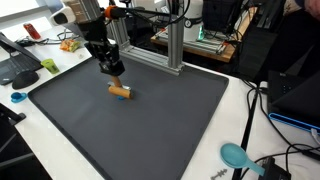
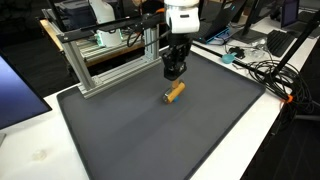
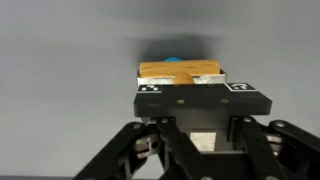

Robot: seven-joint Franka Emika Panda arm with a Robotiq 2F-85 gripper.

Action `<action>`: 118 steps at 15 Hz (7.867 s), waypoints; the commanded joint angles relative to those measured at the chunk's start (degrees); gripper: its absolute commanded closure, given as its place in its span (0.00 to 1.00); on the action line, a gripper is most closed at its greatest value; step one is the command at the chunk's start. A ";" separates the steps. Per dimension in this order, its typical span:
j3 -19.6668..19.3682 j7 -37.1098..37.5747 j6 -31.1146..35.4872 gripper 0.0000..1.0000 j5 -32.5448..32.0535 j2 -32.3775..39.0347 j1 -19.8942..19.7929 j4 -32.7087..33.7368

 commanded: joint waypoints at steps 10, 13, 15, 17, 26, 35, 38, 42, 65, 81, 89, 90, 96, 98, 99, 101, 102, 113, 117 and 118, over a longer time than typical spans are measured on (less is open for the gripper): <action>0.52 0.27 0.83 0.78 -0.15 2.32 0.01 1.07; 0.57 0.36 -1.79 0.78 0.23 2.37 -0.21 1.46; 0.67 0.13 -3.44 0.78 0.57 2.53 -0.43 1.92; 0.62 0.24 -4.62 0.78 0.62 2.66 -0.51 2.28; 0.51 -0.66 -1.17 0.78 -0.51 2.41 0.02 2.53; 0.99 -0.61 -3.66 0.78 0.28 1.66 -0.15 2.45; 0.98 -0.86 -5.81 0.78 0.46 1.43 -0.41 2.63; 0.97 -0.96 -7.09 0.78 0.39 1.41 -0.43 2.90; 3.04 -12.80 -25.87 0.78 -15.53 -14.87 5.86 1.21; 2.29 -45.49 -16.51 0.78 -8.97 -12.28 0.48 2.14; 2.30 -51.83 -8.23 0.78 -4.77 -4.86 -1.72 2.77; 2.44 -52.21 -8.00 0.78 -4.68 -4.12 -1.80 2.86; 2.71 -52.03 -6.07 0.78 -4.99 -0.80 -1.87 3.25; 2.69 -51.66 -4.95 0.78 -5.29 0.00 -1.79 3.45; 2.71 -51.49 -4.59 0.78 -5.33 0.31 -1.78 3.57; 2.71 -51.24 -3.73 0.78 -5.56 0.85 -1.70 3.71; 2.68 -51.02 -3.45 0.78 -5.69 1.18 -1.62 3.86; 3.24 -50.81 -5.15 0.78 -5.71 4.90 -1.29 6.52; 3.41 -50.82 -6.18 0.78 -5.65 5.77 -1.26 7.52; 3.46 -50.85 -6.35 0.78 -5.61 5.96 -1.27 7.75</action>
